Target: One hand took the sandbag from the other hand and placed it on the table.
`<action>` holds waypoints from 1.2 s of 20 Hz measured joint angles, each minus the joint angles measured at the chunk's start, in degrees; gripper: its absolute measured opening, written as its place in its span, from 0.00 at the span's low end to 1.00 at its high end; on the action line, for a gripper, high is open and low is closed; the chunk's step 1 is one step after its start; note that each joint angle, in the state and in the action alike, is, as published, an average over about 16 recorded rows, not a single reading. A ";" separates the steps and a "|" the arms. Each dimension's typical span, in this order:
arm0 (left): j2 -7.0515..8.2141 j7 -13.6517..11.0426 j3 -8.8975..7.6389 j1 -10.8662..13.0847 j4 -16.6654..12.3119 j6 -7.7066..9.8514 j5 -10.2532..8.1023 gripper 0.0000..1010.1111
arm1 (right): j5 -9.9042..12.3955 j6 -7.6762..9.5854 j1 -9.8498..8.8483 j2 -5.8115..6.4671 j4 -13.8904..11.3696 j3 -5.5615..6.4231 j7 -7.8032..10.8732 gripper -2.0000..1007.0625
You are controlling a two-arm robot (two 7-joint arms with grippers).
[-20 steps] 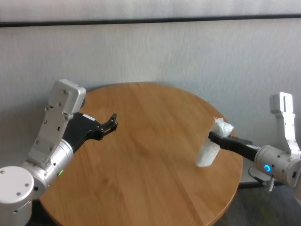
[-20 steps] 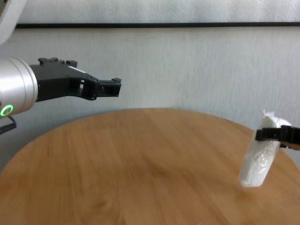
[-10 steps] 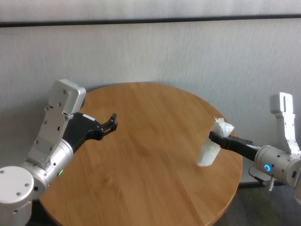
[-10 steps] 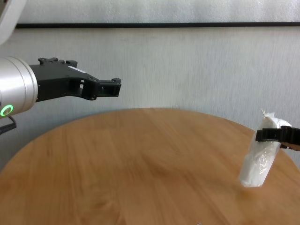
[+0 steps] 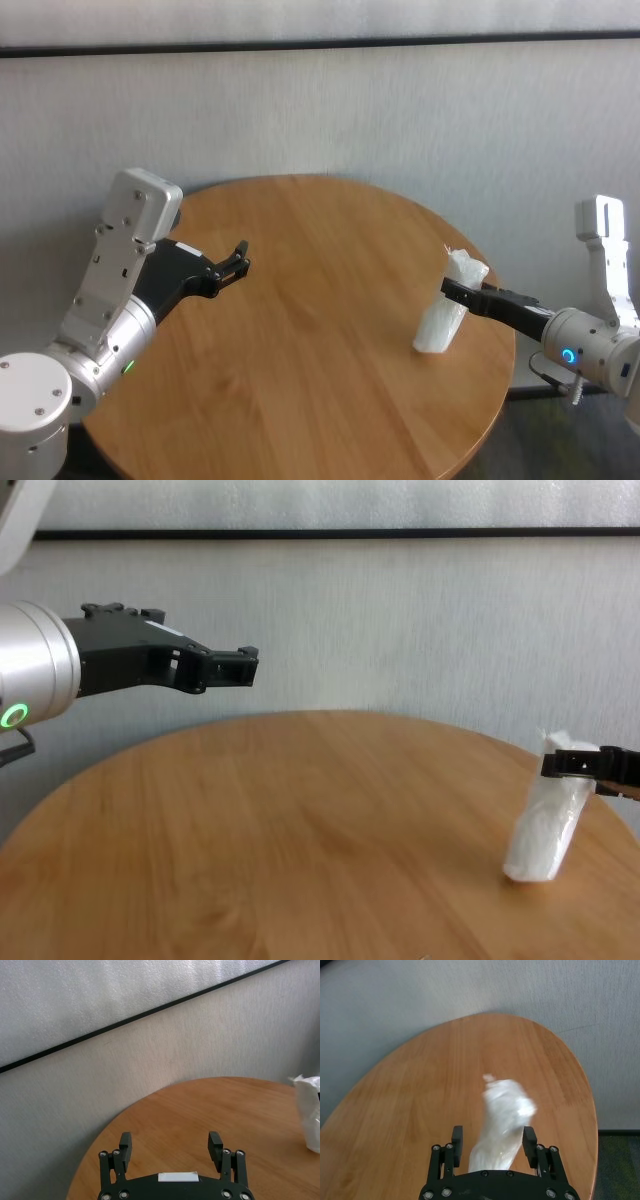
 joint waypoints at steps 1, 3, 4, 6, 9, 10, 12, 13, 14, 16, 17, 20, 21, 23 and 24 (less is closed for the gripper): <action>0.00 0.00 0.00 0.00 0.00 0.00 0.00 0.99 | 0.00 -0.02 -0.01 0.00 -0.01 0.01 -0.02 0.73; 0.00 0.00 0.00 0.00 0.00 0.00 0.00 0.99 | 0.00 -0.05 -0.02 0.00 -0.04 0.01 -0.05 0.79; 0.00 0.00 0.00 0.00 0.00 0.00 0.00 0.99 | 0.00 -0.06 -0.02 0.00 -0.05 0.02 -0.07 0.81; 0.00 0.00 0.00 0.00 0.00 0.00 0.00 0.99 | 0.00 -0.08 -0.03 0.01 -0.07 0.03 -0.09 0.86; 0.00 0.00 0.00 0.00 0.00 0.00 0.00 0.99 | 0.00 -0.10 -0.04 0.01 -0.09 0.04 -0.12 0.92; 0.00 0.00 0.00 0.00 0.00 0.00 0.00 0.99 | 0.00 -0.11 -0.05 0.01 -0.10 0.05 -0.13 0.94; 0.00 0.00 0.00 0.00 0.00 0.00 0.00 0.99 | 0.00 -0.12 -0.06 0.01 -0.11 0.06 -0.15 0.96; 0.00 0.00 0.00 0.00 0.00 0.00 0.00 0.99 | 0.00 -0.12 -0.06 0.01 -0.11 0.06 -0.15 0.97; 0.00 0.00 0.00 0.00 0.00 0.00 0.00 0.99 | 0.00 -0.13 -0.07 0.01 -0.12 0.06 -0.16 0.98; 0.00 0.00 0.00 0.00 0.00 0.00 0.00 0.99 | 0.00 -0.14 -0.07 0.01 -0.13 0.07 -0.17 0.99; 0.00 0.00 0.00 0.00 0.00 0.00 0.00 0.99 | 0.00 -0.14 -0.08 0.01 -0.13 0.07 -0.18 0.99; 0.00 0.00 0.00 0.00 0.00 0.00 0.00 0.99 | 0.00 -0.15 -0.09 0.01 -0.14 0.08 -0.19 0.99; 0.00 0.00 0.00 0.00 0.00 0.00 0.00 0.99 | 0.00 -0.16 -0.09 0.01 -0.15 0.08 -0.19 0.99; 0.00 0.00 0.00 0.00 0.00 0.00 0.00 0.99 | 0.00 -0.16 -0.09 0.01 -0.15 0.08 -0.20 0.99; 0.00 0.00 0.00 0.00 0.00 0.00 0.00 0.99 | 0.00 -0.17 -0.09 0.01 -0.16 0.08 -0.20 0.99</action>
